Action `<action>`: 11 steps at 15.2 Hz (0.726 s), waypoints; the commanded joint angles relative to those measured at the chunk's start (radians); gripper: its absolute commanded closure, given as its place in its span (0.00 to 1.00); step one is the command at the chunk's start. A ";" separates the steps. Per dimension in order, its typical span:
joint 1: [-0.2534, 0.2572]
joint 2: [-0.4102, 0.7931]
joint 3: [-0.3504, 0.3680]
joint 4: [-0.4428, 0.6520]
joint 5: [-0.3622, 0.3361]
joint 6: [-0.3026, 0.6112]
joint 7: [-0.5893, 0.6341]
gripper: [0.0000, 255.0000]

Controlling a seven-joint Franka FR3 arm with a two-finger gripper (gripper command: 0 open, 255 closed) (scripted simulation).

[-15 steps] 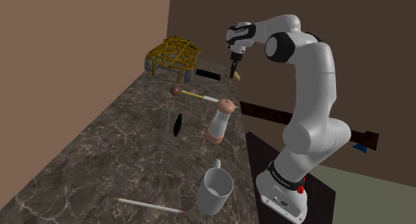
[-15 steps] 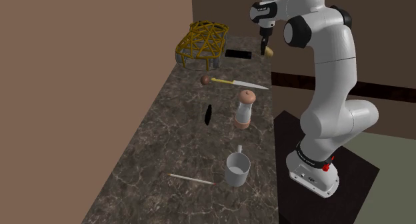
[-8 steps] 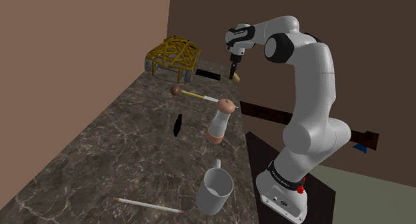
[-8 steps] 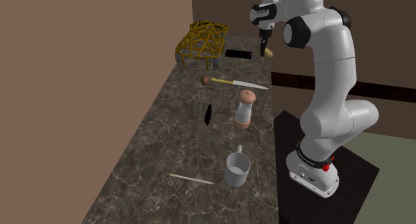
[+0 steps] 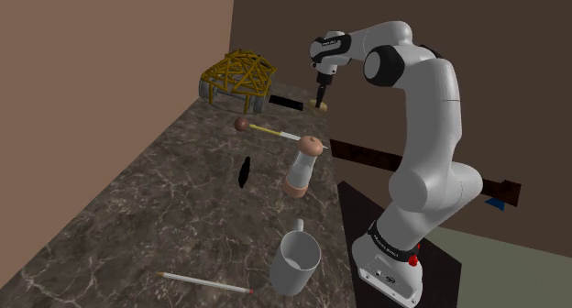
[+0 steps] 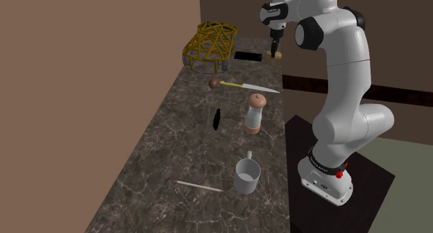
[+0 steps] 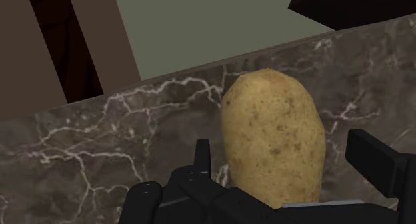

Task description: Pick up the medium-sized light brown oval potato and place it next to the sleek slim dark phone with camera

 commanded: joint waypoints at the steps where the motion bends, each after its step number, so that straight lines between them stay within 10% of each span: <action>1: -0.001 -0.004 -0.001 0.044 -0.001 -0.048 0.001 0.00; 11: -0.003 -0.005 -0.001 0.104 -0.002 -0.108 0.002 0.00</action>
